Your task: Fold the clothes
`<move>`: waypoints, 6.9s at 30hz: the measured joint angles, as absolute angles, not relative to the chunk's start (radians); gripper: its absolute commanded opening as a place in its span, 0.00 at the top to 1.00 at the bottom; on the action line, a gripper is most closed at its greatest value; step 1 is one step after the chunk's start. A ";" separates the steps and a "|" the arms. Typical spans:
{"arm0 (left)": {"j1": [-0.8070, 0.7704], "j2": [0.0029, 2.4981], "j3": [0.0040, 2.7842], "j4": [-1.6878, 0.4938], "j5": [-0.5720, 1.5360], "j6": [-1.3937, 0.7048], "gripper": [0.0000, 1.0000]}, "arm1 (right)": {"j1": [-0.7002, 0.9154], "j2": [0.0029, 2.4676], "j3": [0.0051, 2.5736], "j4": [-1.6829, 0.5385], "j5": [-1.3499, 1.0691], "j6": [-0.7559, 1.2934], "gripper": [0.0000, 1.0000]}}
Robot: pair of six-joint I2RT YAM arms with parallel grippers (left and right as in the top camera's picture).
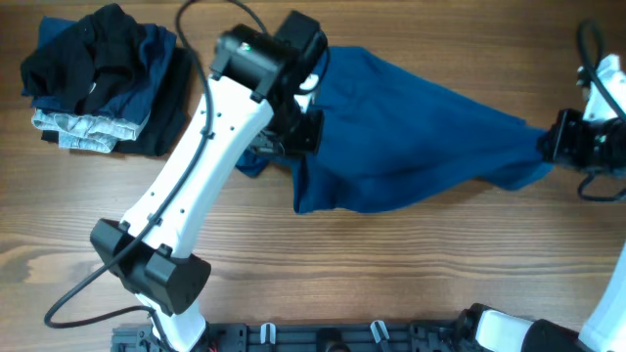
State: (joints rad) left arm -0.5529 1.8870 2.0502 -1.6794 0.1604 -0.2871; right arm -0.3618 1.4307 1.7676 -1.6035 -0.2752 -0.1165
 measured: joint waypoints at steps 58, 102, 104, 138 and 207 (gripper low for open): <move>-0.511 1.690 1.721 -1.155 0.068 -0.327 0.00 | -0.428 1.895 0.962 0.094 -0.156 0.170 0.31; -0.510 1.757 1.721 -1.031 -0.079 -0.327 0.00 | -0.310 2.320 1.635 0.388 -0.043 0.126 0.94; -0.510 1.760 1.721 -1.031 -0.079 -0.327 0.00 | -0.316 2.334 1.647 0.383 -0.022 0.125 0.66; -0.280 1.765 1.673 -1.456 0.131 -0.475 0.00 | -0.326 1.690 1.688 -1.299 -0.248 0.154 0.01; -0.350 1.600 0.822 -0.675 -0.081 -0.805 0.96 | -0.326 1.264 0.857 -1.139 -0.079 0.568 0.04</move>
